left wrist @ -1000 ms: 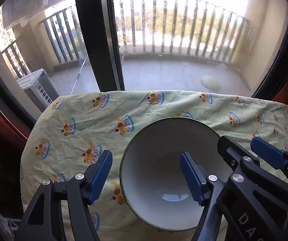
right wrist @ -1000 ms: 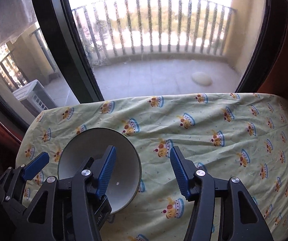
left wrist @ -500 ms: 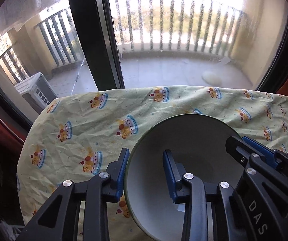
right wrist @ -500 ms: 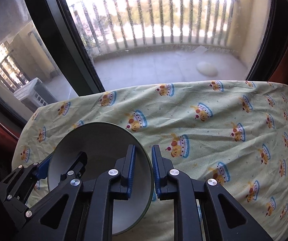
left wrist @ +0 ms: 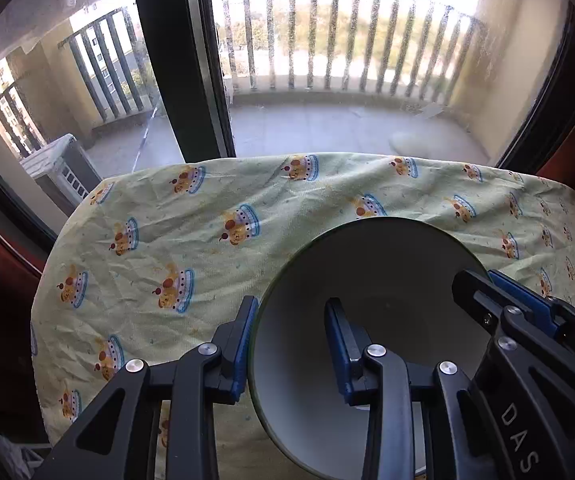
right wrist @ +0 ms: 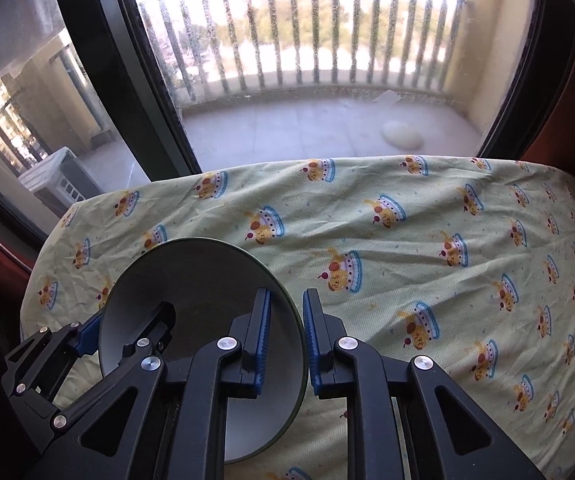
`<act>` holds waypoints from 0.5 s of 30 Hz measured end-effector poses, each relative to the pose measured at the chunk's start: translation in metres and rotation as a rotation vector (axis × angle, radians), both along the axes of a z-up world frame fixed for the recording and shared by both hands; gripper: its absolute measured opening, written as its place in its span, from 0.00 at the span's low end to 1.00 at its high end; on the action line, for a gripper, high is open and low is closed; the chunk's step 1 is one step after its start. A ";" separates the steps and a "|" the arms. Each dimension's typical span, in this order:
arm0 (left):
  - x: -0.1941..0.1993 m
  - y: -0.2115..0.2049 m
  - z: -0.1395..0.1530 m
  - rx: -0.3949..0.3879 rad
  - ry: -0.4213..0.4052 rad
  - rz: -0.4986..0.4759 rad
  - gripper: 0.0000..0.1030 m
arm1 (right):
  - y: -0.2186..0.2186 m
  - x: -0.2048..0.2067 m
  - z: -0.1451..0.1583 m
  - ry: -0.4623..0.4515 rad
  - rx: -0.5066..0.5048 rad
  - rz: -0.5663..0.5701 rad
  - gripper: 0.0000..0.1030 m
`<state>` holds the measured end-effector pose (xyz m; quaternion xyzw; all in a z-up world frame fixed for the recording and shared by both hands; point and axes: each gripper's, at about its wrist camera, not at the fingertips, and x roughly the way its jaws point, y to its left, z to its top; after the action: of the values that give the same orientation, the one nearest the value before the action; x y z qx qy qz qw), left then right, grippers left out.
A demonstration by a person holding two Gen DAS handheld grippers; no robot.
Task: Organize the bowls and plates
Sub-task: 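Lift the nested bowls with both tools and carry toward the plate stack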
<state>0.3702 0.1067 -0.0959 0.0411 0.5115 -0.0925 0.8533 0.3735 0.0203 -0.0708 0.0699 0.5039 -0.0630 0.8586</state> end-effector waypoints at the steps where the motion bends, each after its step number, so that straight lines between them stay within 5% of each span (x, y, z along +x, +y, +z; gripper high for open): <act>1: -0.003 -0.001 0.001 -0.001 0.003 -0.002 0.32 | 0.000 -0.004 0.002 0.003 -0.002 -0.002 0.19; 15: -0.044 -0.004 -0.004 -0.013 0.080 0.003 0.33 | -0.006 -0.049 0.006 0.057 -0.008 -0.018 0.19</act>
<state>0.3259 0.1027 -0.0995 0.0310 0.5447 -0.0964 0.8325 0.3241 0.0147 -0.0647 0.0690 0.5273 -0.0747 0.8436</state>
